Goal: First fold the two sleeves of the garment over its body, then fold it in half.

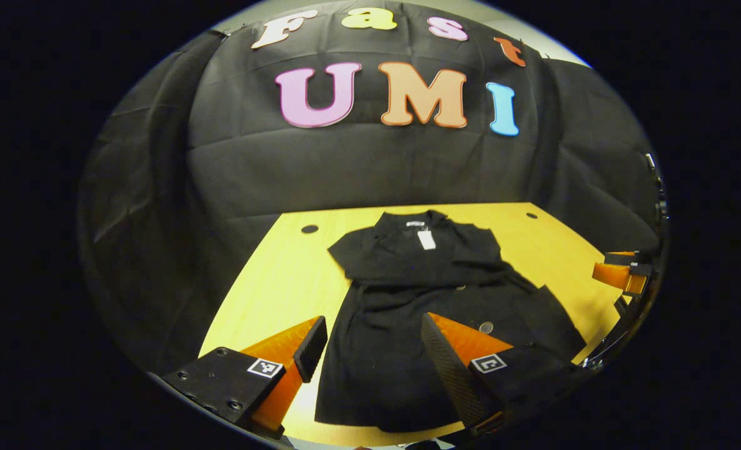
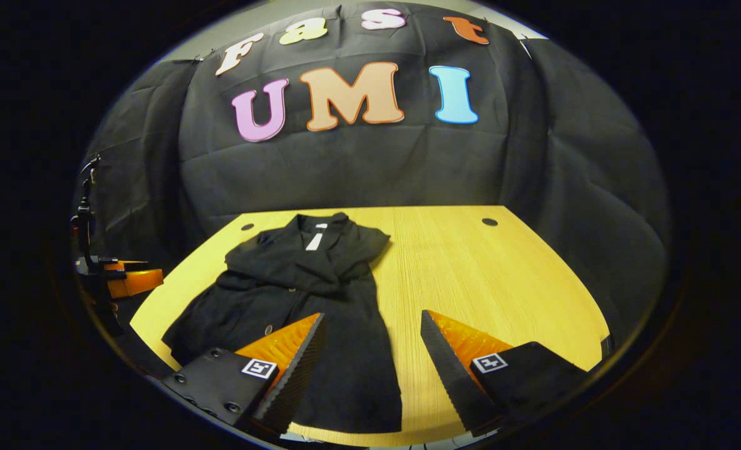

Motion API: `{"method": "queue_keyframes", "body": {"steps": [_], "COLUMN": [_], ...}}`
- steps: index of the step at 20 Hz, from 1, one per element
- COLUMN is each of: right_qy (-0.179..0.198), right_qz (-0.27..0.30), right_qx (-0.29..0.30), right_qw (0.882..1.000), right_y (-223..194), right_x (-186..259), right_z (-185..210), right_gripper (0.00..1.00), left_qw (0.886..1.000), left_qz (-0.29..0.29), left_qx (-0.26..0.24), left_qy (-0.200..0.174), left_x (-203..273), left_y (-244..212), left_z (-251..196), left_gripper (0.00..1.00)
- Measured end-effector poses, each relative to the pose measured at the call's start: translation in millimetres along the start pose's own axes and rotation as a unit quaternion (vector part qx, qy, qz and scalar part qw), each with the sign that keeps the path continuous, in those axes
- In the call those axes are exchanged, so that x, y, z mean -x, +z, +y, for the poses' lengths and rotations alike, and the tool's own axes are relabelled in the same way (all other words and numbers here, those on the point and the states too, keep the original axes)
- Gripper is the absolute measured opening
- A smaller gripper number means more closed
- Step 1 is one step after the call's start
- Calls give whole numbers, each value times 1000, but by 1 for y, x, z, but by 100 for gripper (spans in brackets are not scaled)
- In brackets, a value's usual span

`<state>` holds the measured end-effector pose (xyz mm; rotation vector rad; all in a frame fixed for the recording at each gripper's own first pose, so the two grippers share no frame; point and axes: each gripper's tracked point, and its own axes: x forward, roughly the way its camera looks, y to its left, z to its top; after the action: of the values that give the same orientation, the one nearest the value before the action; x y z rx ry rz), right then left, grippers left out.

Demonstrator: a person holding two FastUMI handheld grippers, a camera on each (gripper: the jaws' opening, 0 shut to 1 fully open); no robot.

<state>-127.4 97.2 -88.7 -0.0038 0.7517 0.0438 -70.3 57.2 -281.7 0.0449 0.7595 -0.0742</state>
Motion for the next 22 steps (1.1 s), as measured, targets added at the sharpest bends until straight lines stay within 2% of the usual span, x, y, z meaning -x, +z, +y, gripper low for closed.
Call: {"method": "queue_keyframes", "body": {"steps": [1, 2, 10, 11, 12, 13, 16, 17, 18, 19, 22], "right_qy": [-4, -7, -31, -34, -37, -40, -45, -47, -48, -48, -45], "right_qz": [8, 15, 89, 103, 116, 129, 157, 164, 170, 177, 191], "right_qx": [2, 4, 14, 15, 18, 22, 33, 36, 38, 39, 37], "right_qw": [1000, 1000, 995, 994, 992, 991, 986, 985, 984, 982, 980], "right_y": [-9, -16, -79, -89, -98, -108, -128, -134, -139, -144, -152], "right_x": [2, 3, 4, 1, 0, 1, -2, -3, -2, -3, -5], "right_z": [0, 0, -3, -2, -3, -5, -7, -7, -9, -8, -7], "right_gripper": [98, 93, 93, 98, 93, 98, 98, 94, 98, 98, 94], "left_qw": [1000, 1000, 994, 993, 992, 991, 990, 989, 988, 988, 988], "left_qz": [10, 21, 101, 111, 118, 127, 137, 143, 146, 150, 146], "left_qx": [5, 8, 22, 24, 26, 26, 26, 26, 26, 26, 36], "left_qy": [1, 2, 22, 25, 27, 30, 34, 35, 36, 36, 30], "left_x": [2, 5, 3, 3, 2, 3, 0, 0, -1, -1, -2], "left_y": [-12, -22, -100, -110, -119, -127, -142, -147, -151, -156, -157], "left_z": [3, 6, 32, 35, 36, 39, 42, 42, 44, 44, 43], "left_gripper": [94, 94, 95, 95, 95, 95, 95, 95, 95, 95, 95]}}
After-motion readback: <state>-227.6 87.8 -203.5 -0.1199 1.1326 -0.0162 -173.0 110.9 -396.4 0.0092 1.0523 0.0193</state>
